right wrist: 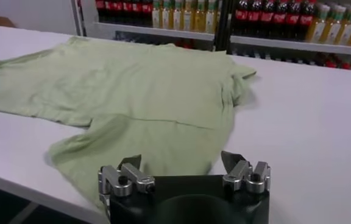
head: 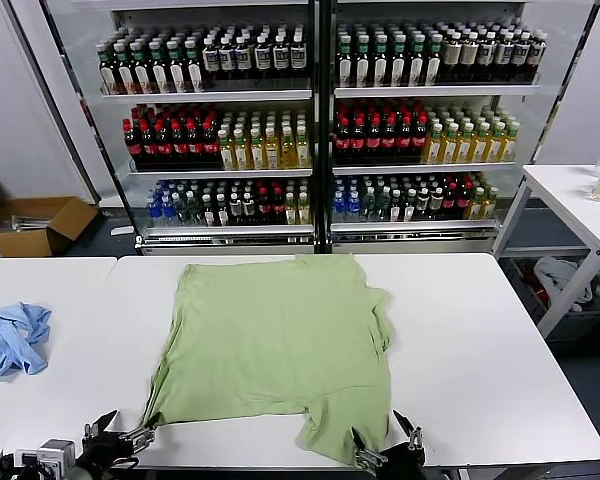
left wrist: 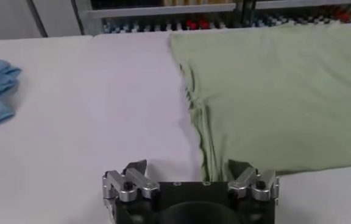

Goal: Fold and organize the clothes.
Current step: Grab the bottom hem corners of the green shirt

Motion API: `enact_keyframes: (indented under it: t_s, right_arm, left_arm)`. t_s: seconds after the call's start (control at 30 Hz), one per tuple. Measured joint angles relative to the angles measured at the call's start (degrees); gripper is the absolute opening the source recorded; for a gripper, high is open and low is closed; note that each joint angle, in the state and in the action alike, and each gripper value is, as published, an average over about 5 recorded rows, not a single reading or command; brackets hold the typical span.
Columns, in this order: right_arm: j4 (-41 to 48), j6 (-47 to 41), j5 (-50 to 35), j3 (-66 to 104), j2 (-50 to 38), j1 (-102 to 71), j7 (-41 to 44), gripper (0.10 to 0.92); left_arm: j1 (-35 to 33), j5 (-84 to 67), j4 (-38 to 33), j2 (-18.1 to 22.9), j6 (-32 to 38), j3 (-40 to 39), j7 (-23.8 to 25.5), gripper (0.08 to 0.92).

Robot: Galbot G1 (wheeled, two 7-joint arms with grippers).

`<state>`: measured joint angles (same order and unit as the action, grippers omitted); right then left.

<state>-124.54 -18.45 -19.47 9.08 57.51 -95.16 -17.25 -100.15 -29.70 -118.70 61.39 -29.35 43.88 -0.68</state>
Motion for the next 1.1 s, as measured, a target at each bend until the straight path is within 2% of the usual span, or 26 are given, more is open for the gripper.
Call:
enact_keyframes:
  t_s: [0.73, 0.87, 1.1]
  right_arm:
    - [1.46, -1.56, -7.62, 1.21, 0.04, 1.43, 0.57, 0.135]
    - [0.60, -1.60, -9.74, 2.60, -0.91, 1.51, 2.28, 0.105]
    - [-3.51, -2.75, -14.09, 8.02, -3.86, -0.29, 4.97, 0.105]
  left_arm:
    - [0.98, 2.85, 0.48, 1.06, 2.83, -4.51, 0.78, 0.162]
    - [0.90, 2.28, 0.28, 0.63, 3.38, -4.43, 1.28, 0.088]
    - [-0.90, -0.39, -2.23, -0.76, 3.24, -2.90, 1.51, 0.081]
